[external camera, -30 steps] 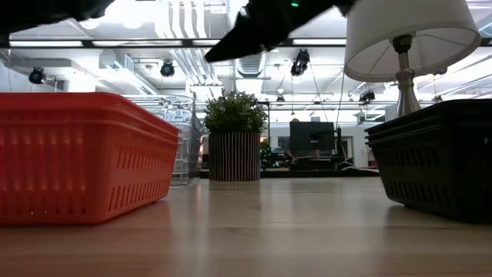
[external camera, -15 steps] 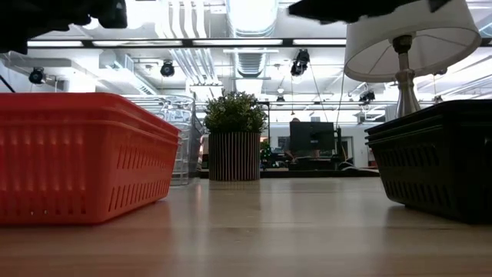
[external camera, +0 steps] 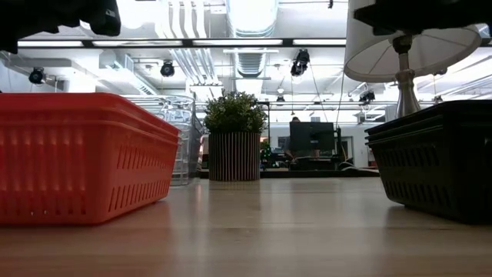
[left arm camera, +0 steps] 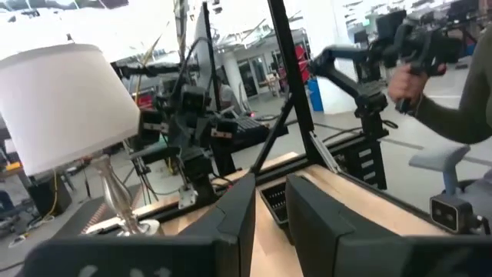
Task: Stack baskets by color
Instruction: Return to Home Position
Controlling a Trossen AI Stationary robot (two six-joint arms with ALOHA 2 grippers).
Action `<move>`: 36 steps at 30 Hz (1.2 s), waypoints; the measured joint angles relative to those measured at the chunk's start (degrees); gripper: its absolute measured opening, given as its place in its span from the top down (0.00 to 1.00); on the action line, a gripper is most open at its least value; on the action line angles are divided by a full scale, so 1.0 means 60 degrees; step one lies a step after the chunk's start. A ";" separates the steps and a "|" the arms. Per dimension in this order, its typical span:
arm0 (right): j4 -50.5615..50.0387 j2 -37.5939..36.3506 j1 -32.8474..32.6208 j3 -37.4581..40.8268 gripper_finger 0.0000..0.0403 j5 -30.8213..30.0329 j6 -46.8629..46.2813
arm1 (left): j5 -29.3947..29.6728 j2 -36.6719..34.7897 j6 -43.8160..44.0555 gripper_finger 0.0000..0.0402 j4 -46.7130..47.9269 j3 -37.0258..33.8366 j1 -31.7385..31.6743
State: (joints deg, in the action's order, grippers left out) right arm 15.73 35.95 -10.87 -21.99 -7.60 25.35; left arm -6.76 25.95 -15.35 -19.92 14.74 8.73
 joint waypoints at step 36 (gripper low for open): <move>-0.3064 -0.5873 0.0007 0.1911 0.91 -0.2279 0.0177 | 0.1490 -0.1924 -0.0820 0.86 0.2736 -0.0039 -0.0007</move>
State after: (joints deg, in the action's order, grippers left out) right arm -2.65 0.71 -10.83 -10.52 -21.27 26.41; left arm 2.18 14.40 -20.27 -3.51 14.51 8.69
